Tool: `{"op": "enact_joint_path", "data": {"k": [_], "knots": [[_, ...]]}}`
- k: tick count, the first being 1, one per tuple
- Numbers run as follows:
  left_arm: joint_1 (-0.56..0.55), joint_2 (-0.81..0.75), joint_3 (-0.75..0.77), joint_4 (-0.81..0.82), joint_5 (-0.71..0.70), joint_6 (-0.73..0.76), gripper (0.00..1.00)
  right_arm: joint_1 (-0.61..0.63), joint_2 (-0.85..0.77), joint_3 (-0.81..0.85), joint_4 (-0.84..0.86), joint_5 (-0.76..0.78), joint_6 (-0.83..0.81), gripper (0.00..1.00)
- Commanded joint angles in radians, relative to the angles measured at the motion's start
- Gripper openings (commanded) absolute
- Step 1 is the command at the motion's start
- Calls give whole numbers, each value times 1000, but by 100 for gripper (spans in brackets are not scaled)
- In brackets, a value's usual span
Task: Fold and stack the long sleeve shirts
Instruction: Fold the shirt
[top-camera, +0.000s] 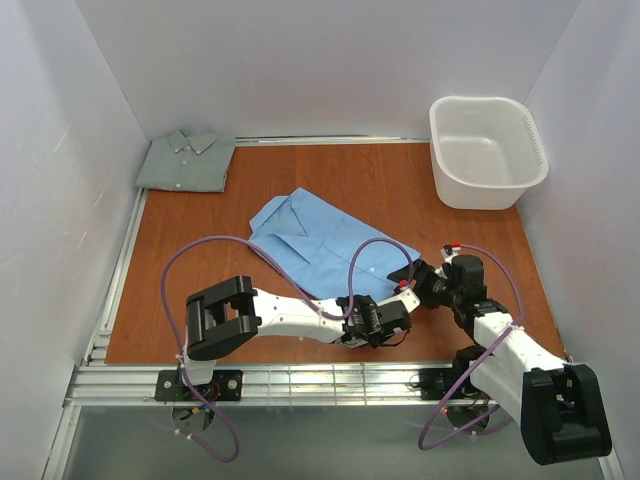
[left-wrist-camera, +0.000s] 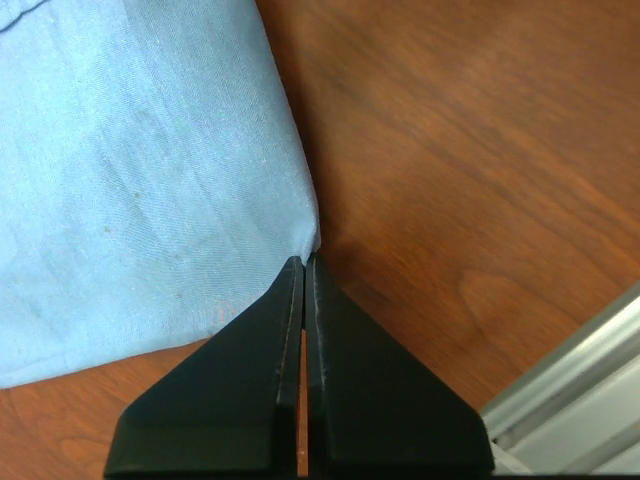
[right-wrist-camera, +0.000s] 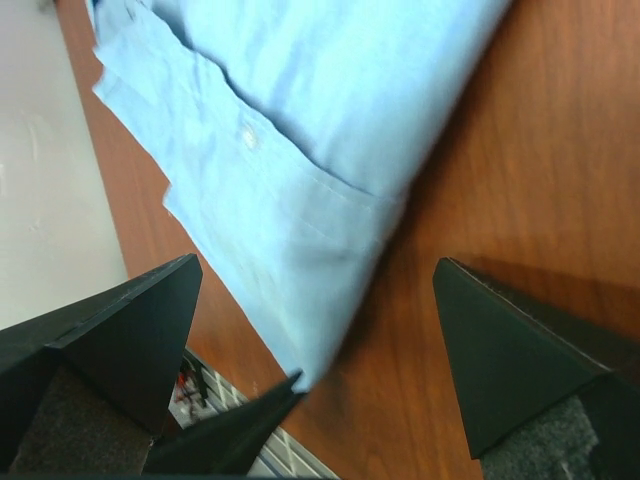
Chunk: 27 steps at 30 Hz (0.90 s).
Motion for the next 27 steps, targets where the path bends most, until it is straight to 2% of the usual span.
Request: {"op": "enact_joint_path", "data": {"k": [1,11,16,26,27], "knots": [[-1,-65,47,-15,55,-47,0,43,30,-29,192,105,144,88],[7,-68,99,-15,98,-104,0,113,227,-95,425,78,258,84],[9,-71,99,-14,116,-115,0,116,276,-85,467,72,249,80],[9,-91,87,14,162,-158,0,116,371,-55,557,40,227,56],[9,-91,91,20,168,-160,0,116,374,-51,563,38,222,48]]}}
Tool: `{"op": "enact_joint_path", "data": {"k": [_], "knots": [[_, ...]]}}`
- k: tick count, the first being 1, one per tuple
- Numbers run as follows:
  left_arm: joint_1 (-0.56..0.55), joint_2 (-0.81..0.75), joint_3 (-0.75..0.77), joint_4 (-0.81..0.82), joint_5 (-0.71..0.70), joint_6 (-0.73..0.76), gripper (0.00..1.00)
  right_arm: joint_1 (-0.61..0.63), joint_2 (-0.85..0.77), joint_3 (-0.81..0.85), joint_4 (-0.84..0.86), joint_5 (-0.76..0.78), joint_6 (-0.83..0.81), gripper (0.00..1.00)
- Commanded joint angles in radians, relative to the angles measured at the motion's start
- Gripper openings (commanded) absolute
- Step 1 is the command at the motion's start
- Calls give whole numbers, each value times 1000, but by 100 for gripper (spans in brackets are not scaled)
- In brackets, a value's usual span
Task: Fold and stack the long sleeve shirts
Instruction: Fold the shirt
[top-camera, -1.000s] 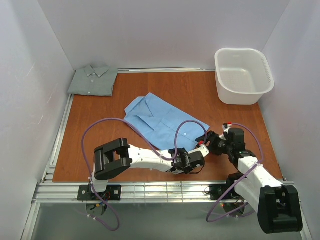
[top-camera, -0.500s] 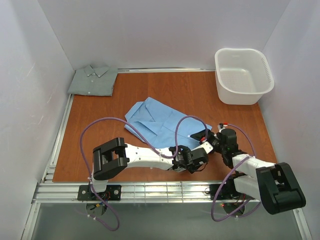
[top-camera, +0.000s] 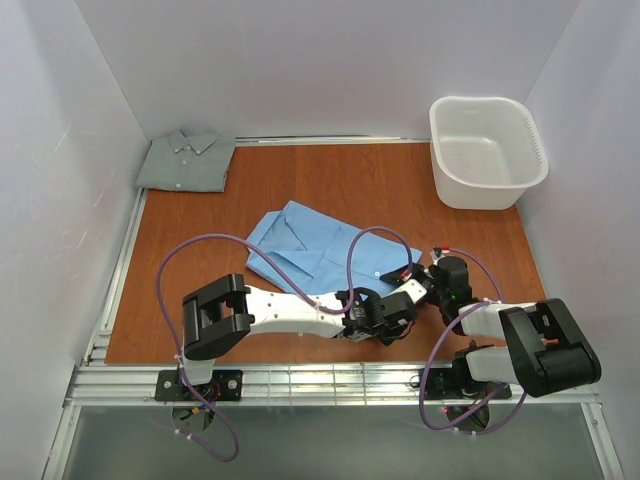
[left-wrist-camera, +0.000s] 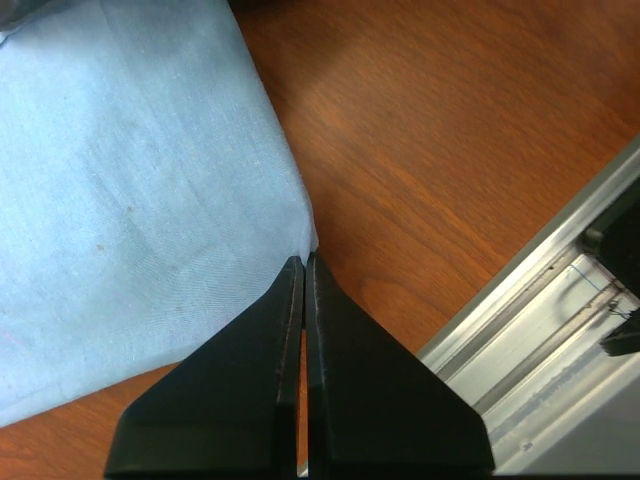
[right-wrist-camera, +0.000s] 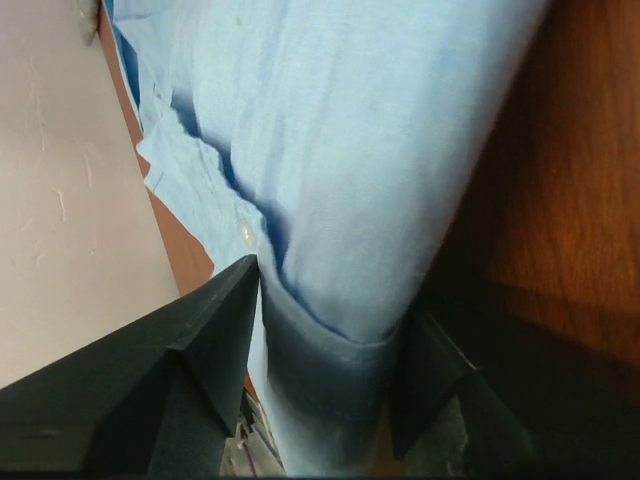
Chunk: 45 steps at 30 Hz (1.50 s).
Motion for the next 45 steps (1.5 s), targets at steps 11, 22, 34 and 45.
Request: {"op": "enact_joint_path", "data": {"k": [11,22,34,45], "knots": [[208,-318,-53,-15,45,-223,53,-52,37,166,-189,-117,-212,1],[819,-547,-309,-40,131,-178,83,-216,162,528,-892,-207,-744,1],[1067,-291,-337,45,303,-131,66,-217,367,812,-1154,-186,-994,1],[1067,-214,-385,60,387,-121,35,-160,374,934,-1236,-56,-1014,1]]}}
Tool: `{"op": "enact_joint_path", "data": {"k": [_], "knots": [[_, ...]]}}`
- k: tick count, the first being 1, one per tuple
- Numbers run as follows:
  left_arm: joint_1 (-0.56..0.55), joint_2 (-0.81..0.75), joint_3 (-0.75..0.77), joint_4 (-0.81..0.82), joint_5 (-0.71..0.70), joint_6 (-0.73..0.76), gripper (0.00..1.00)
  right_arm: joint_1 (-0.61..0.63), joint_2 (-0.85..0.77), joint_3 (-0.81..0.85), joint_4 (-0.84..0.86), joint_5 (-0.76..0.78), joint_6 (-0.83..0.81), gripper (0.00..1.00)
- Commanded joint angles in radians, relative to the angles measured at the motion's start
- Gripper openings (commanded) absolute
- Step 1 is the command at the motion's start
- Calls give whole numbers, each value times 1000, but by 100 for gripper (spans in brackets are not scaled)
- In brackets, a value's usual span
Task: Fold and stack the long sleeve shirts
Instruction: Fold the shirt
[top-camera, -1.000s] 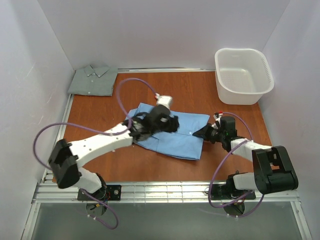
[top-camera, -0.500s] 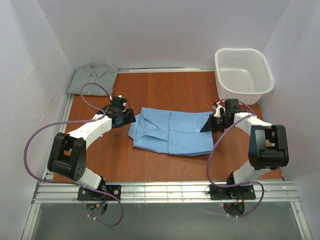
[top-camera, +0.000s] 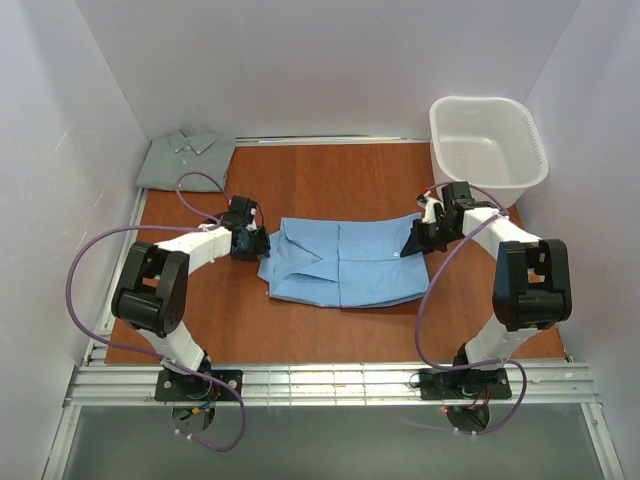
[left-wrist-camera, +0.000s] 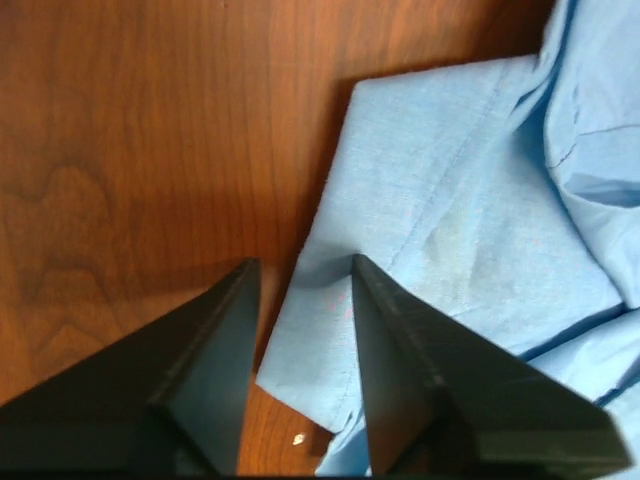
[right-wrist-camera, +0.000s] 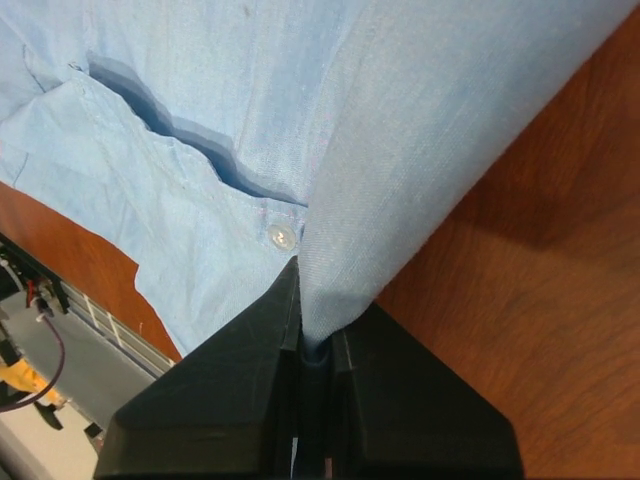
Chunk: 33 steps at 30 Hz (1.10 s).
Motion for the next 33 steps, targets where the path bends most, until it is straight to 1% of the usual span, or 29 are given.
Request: {"op": "enact_joint_path", "data": {"k": [1,3,4,6,8,10,14,15,16,17,20,22,26,33], "knots": [[3,-12,-33,16,73,-4,33,29,-9,70,-64,86,-19,1],[-3,-41,-59,32,107,-20,26,47,-18,118,-103,129,-17,1],[-6,-53,-90,34,115,-37,24,57,-20,137,-122,184,-15,1],[-20,-87,-119,45,129,-50,19,81,-21,180,-168,236,-14,1],[-44,-110,-162,51,136,-82,15,95,-21,246,-194,313,-11,1],[-63,-135,-197,63,159,-107,14,124,-15,315,-237,384,-9,1],[-104,-178,-230,71,173,-170,13,199,14,419,-306,522,-3,1],[-121,-202,-239,78,192,-194,13,242,35,476,-349,642,7,1],[-130,-202,-239,79,192,-195,13,242,35,496,-360,643,8,1],[-139,-207,-238,86,195,-204,13,271,49,510,-372,669,18,1],[-176,-190,-231,92,204,-218,13,326,87,576,-421,785,46,1],[-195,-175,-230,100,212,-224,13,353,109,614,-449,830,61,1],[-202,-165,-234,117,225,-238,13,443,192,736,-548,985,104,1],[-205,-176,-250,137,238,-254,12,589,292,861,-633,1128,204,1]]}}
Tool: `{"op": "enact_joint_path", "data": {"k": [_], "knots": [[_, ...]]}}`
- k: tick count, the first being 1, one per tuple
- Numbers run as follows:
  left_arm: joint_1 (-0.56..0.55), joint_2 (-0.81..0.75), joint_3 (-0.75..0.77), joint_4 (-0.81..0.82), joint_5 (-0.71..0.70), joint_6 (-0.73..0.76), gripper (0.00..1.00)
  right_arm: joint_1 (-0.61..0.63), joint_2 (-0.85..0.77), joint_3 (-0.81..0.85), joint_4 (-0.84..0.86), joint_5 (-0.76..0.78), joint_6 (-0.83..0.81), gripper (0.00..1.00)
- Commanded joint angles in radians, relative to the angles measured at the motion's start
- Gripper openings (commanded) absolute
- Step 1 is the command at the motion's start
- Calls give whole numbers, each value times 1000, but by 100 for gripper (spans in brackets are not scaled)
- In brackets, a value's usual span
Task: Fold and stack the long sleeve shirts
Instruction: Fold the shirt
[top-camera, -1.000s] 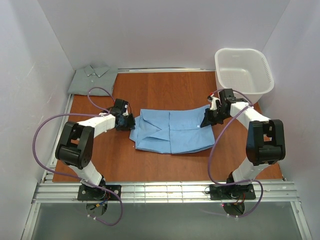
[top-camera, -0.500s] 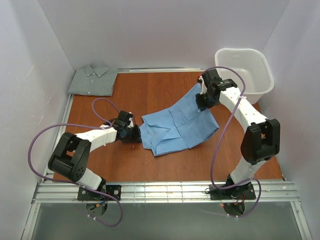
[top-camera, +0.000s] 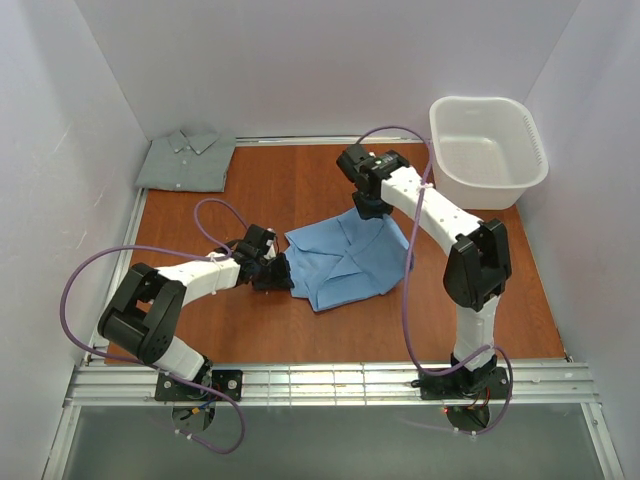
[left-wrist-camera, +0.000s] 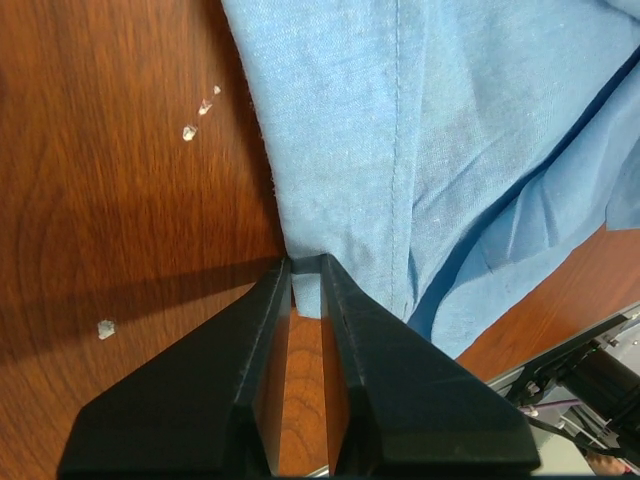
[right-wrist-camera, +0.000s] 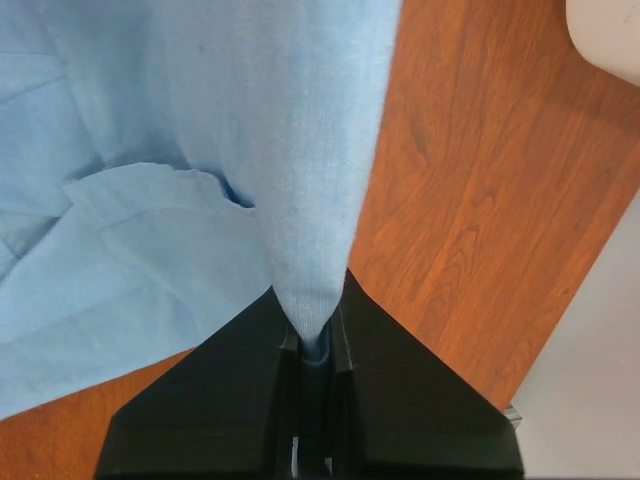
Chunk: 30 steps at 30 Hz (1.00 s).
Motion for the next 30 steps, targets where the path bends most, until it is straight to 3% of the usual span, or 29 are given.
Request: {"op": "enact_joint_path", "data": {"k": [1,6,17,25,30], "knots": [[-4,-16,-21,27,19,-22,12,88,38,86,-82,142,97,1],[-4,-16,-34,41,26,-33,12,191,89,140,-99,190,152,1],[-4,-27,-58,67,35,-53,12,318,204,200,-51,87,228,1],[-4,-42,-75,73,27,-74,11,349,162,-3,220,-78,251,6],[-4,-47,-77,73,23,-77,11,348,158,-70,302,-138,244,8]]}}
